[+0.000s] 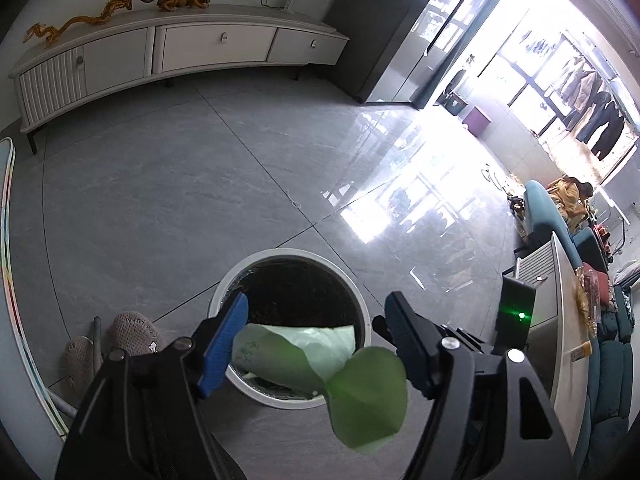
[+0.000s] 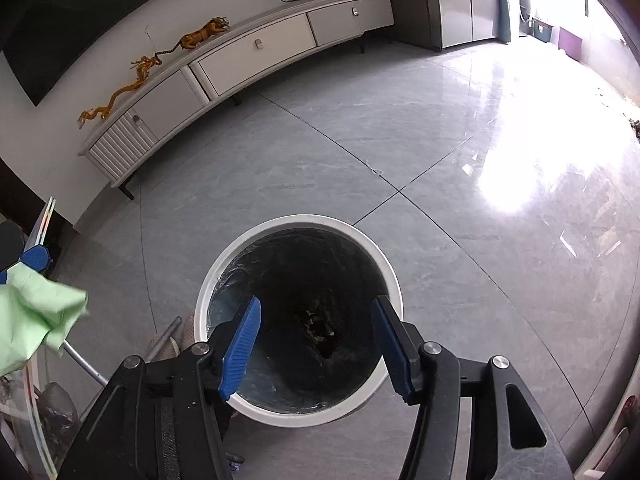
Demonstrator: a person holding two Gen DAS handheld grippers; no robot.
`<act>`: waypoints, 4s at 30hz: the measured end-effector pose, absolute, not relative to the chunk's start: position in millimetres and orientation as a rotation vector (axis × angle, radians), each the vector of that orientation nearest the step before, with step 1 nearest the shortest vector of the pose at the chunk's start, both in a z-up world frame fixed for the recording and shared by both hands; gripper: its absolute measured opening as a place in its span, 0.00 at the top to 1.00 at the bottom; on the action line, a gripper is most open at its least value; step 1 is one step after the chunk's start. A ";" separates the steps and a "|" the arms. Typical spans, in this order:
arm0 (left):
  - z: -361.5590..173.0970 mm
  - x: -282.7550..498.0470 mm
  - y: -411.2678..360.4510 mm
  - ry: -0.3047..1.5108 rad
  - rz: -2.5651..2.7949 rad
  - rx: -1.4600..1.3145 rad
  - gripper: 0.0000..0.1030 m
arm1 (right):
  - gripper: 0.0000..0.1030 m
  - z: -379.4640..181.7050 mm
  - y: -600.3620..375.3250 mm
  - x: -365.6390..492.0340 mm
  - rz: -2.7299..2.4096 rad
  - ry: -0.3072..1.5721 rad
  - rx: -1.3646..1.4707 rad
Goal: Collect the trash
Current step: 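Open the right tool over the bin while the left tool releases the green paper, then move both open tools back toward the trash on the table, then grasp the pink bag with the left tool while the right tool grasps the white milk bag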
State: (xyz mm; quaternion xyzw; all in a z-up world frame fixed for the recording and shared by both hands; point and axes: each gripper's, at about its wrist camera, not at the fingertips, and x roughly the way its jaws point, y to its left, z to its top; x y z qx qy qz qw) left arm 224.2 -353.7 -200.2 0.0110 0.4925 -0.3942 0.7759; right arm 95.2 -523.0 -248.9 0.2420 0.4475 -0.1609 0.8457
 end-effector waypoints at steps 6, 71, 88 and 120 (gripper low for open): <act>-208.9 227.7 -364.2 1.088 -0.858 0.010 0.32 | 0.46 -234.4 -521.6 85.2 -0.346 0.909 0.515; 141.5 125.9 -34.9 0.445 -0.265 0.255 0.23 | 0.45 124.1 -249.2 93.5 0.309 0.423 0.151; -68.5 237.7 14.7 0.814 -0.313 0.200 0.49 | 0.57 -29.5 -183.4 239.2 0.457 0.725 0.156; -189.0 295.7 -11.8 1.018 -0.422 0.322 0.73 | 0.82 -158.7 -153.0 312.2 0.473 0.975 0.155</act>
